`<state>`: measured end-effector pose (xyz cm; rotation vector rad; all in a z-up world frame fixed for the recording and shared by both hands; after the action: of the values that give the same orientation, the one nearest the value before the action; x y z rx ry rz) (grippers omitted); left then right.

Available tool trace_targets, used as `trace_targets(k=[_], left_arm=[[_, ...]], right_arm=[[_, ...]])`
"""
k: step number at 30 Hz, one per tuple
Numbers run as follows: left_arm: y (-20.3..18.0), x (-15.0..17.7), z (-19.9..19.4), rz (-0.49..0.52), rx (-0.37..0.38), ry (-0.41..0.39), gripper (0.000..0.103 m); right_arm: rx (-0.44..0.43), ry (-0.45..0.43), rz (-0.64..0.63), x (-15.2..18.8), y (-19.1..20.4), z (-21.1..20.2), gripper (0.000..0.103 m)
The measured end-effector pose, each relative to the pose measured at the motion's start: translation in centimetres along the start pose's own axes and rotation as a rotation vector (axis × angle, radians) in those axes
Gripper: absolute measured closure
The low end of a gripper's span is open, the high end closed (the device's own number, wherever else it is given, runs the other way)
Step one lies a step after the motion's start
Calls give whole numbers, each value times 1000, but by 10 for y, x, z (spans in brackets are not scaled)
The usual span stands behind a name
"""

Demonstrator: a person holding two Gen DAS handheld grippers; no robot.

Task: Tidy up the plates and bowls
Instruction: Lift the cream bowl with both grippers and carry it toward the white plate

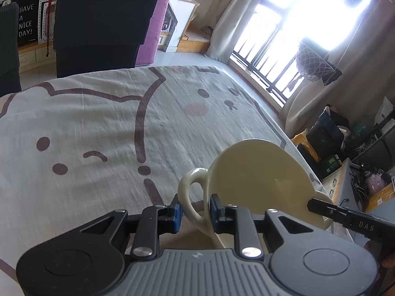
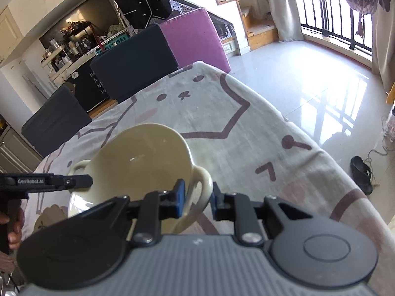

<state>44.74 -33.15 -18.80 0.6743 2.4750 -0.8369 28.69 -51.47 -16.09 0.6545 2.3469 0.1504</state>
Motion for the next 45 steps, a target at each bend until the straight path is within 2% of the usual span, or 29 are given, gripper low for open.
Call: trace_targets(k=[9, 15, 21, 27, 35, 45], left_arm=[[-11, -4, -21, -17, -14, -53, 78], [-29, 1, -68, -19, -26, -99, 78], [-46, 20, -128, -25, -47, -141, 78], [-52, 54, -189, -50, -64, -172, 78], [-49, 111, -263, -96, -82, -221, 78], [-21, 194, -339, -163, -133, -280, 78]], right_arm=[[-1, -33, 2, -6, 4, -12, 79], [-18, -67, -17, -14, 16, -44, 79], [-54, -83, -34, -10, 35, -88, 79], [-83, -76, -67, 3, 55, -125, 79], [-124, -48, -123, 36, 90, -169, 79], [-192, 10, -166, 90, 130, -192, 79]])
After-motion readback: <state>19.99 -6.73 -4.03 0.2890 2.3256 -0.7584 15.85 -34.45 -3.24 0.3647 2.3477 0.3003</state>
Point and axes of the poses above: each gripper's, at about its wrist camera, not at the fingertips, and z roughly the way its jaws point, y to its left, x to its underside, the point moved 5 cm from there along z, roughly the way its jaws point, and after that the axes turned 5 degrees about x, right-handed, at the moved point
